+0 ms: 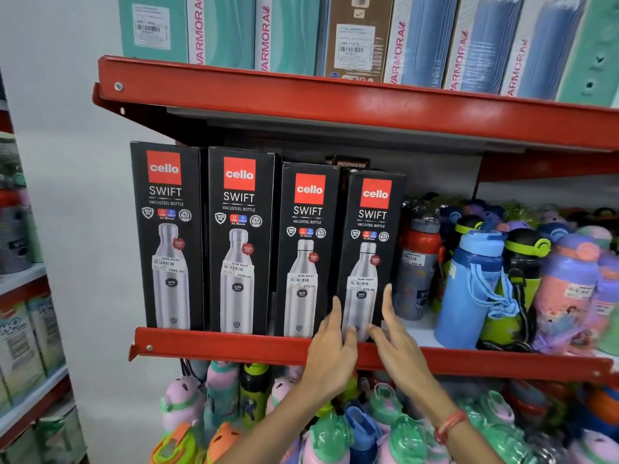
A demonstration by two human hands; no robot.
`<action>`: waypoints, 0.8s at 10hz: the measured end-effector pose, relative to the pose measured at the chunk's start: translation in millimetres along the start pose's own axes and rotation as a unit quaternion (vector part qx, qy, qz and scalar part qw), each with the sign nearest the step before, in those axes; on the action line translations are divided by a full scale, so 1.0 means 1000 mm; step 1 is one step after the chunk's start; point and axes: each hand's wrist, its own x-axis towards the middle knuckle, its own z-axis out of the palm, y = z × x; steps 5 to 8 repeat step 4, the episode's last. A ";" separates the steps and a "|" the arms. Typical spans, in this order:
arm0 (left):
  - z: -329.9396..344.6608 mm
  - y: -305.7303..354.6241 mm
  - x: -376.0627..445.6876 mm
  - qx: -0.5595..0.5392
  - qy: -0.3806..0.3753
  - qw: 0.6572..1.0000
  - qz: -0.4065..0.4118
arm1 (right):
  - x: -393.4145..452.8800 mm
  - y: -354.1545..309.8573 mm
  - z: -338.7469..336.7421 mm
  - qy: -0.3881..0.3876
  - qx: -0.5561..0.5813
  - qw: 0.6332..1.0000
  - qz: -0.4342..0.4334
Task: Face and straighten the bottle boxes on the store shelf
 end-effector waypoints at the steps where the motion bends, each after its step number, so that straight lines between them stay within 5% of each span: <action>1: -0.002 -0.004 -0.010 0.002 -0.006 1.000 0.015 | -0.008 0.000 0.000 0.018 -0.016 1.000 -0.004; 3: -0.016 0.003 -0.012 0.018 -0.031 0.999 0.019 | -0.015 -0.014 -0.002 0.070 -0.035 0.997 -0.004; 4: -0.040 0.021 -0.008 -0.014 0.018 0.997 0.073 | -0.011 -0.044 -0.015 0.172 -0.061 0.980 -0.082; 8: -0.040 0.021 -0.008 -0.014 0.018 0.997 0.073 | -0.011 -0.044 -0.015 0.172 -0.061 0.980 -0.082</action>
